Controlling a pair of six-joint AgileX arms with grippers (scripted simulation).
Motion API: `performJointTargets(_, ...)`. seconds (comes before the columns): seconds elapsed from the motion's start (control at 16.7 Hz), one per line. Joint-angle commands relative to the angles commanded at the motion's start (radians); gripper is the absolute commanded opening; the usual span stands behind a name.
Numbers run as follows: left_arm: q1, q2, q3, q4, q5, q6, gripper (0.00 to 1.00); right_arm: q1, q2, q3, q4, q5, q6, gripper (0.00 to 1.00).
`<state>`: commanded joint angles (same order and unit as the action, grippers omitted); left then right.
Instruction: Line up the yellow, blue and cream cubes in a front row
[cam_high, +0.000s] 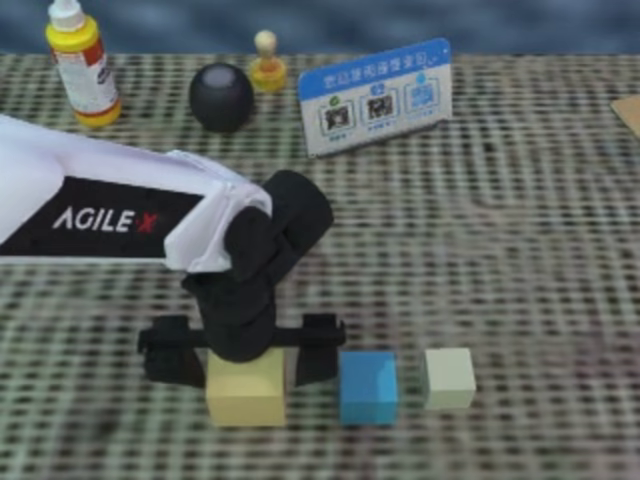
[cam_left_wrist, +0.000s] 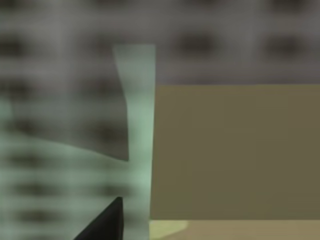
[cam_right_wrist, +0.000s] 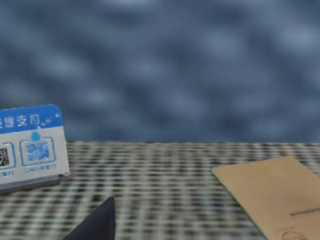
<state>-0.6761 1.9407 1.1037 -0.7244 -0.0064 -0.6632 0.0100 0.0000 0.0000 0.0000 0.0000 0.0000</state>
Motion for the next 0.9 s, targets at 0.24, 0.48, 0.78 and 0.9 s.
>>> performJointTargets(0.24,0.001,-0.001,0.000,0.000,0.000,0.000,1.00,0.000,0.000,0.000,0.000,0.000,0.000,1.00)
performJointTargets(0.48,0.006,-0.034,0.049,-0.074,0.000,-0.006,1.00,0.000,0.000,0.000,0.000,0.000,0.000,1.00)
performJointTargets(0.78,0.016,-0.114,0.137,-0.255,-0.001,-0.006,1.00,0.000,0.000,0.000,0.000,0.000,0.000,1.00)
performJointTargets(0.9,0.017,-0.123,0.144,-0.267,-0.001,-0.005,1.00,0.000,0.000,0.000,0.000,0.000,0.000,1.00)
